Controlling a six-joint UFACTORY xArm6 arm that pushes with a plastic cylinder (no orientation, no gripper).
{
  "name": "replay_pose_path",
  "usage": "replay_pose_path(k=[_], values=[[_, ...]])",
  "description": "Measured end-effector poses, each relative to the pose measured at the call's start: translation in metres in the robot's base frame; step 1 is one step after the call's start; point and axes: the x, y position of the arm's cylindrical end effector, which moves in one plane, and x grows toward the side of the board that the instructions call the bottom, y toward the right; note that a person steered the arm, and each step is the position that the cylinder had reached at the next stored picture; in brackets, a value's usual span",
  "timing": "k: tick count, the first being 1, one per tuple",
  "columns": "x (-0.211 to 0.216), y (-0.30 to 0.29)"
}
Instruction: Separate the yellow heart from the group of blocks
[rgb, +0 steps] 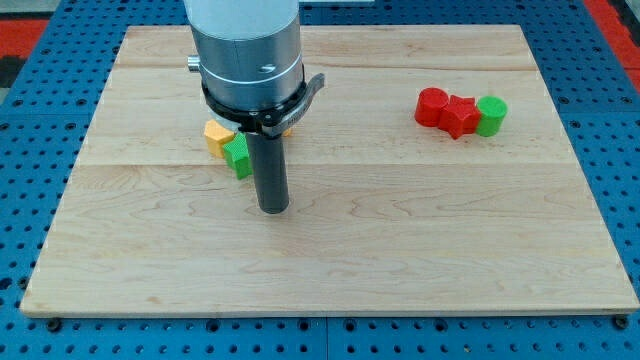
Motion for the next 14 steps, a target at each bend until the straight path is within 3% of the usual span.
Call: replay_pose_path(k=[4,6,7,10,11,12,14], values=[[-0.003,0.001],[-0.033,0.005],[-0.023,0.007],[-0.022,0.033],[-0.031,0.067],[-0.061,0.082],[-0.153,0.04]])
